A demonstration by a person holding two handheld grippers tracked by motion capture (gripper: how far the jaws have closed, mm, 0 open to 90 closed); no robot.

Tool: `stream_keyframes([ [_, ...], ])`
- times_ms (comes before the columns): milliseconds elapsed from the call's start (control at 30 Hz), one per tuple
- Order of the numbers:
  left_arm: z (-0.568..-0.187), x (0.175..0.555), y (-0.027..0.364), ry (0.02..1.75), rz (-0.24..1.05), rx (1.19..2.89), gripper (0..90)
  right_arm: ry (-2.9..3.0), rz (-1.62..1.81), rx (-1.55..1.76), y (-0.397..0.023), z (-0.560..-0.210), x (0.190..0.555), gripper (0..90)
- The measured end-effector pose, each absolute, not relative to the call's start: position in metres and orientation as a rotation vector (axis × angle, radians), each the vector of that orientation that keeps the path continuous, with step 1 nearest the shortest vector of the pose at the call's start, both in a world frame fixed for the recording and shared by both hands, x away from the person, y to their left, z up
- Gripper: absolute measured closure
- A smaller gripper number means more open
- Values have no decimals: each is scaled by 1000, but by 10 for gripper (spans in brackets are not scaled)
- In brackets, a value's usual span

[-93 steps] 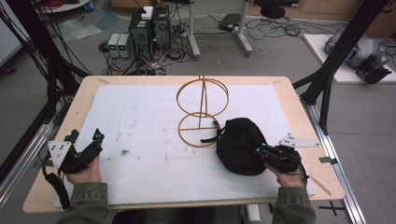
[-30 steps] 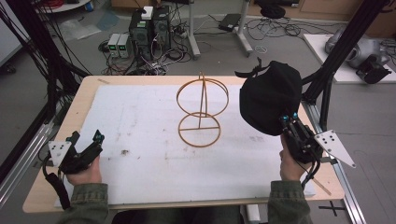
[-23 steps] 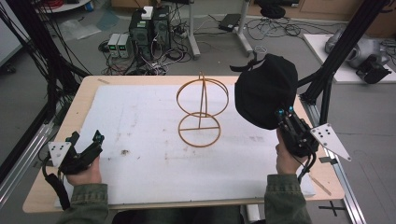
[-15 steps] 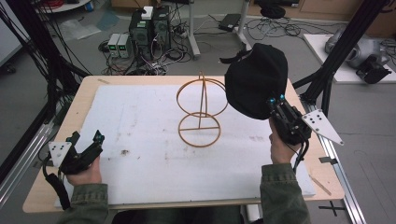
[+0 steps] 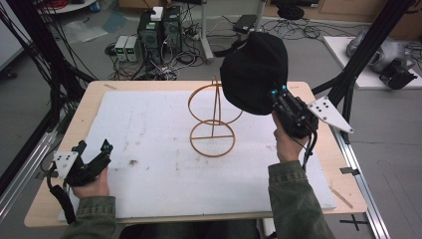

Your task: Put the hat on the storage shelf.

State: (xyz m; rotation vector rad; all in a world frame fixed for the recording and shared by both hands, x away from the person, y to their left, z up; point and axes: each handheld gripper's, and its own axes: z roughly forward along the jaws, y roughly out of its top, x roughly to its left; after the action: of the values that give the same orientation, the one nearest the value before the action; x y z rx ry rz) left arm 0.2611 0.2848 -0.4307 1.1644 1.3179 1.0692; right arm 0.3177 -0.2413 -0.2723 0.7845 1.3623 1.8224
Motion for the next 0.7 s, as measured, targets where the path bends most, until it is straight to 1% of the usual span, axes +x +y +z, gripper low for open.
stream_keyframes([
  [400,-430,260,286,1308,1058,1155,237,1449,1862,769,-206,-257,337,871],
  [700,-431,261,289,1311,1035,1154,237,1609,1833,819,-193,-255,348,871],
])
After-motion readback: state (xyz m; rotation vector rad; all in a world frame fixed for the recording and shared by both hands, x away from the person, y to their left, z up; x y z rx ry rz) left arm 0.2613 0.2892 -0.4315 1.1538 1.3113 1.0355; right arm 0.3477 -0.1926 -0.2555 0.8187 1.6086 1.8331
